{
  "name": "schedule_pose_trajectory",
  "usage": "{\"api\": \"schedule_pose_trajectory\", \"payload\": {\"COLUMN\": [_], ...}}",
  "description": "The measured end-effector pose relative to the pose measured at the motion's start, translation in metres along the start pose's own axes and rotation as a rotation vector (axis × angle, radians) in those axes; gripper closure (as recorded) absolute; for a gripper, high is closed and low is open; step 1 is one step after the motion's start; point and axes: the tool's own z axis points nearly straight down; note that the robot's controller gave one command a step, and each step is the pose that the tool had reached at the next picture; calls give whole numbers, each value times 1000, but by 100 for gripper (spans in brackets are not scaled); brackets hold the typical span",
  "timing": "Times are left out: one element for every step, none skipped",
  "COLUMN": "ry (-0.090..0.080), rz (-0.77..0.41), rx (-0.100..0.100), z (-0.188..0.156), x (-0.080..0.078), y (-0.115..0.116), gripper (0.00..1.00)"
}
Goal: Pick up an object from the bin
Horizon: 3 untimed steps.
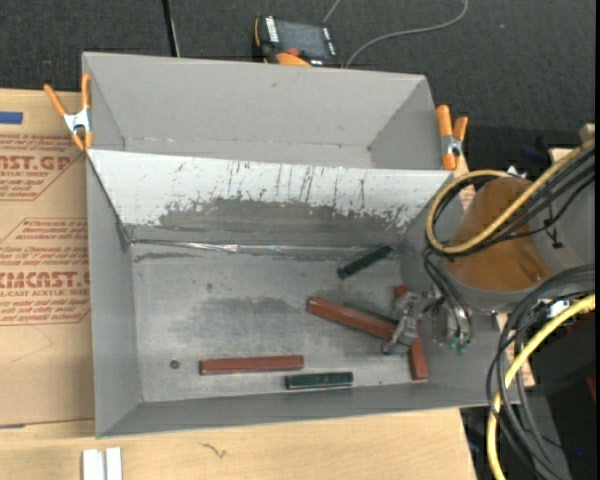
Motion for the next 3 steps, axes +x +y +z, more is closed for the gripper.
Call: {"api": "schedule_pose_trajectory", "payload": {"ry": [-9, -2, 1], "rz": [11, 13, 130], "rx": [-3, 0, 1], "z": [-156, -152, 3], "x": [10, 12, 11], "y": [30, 29, 19], "gripper": [100, 0, 0]}}
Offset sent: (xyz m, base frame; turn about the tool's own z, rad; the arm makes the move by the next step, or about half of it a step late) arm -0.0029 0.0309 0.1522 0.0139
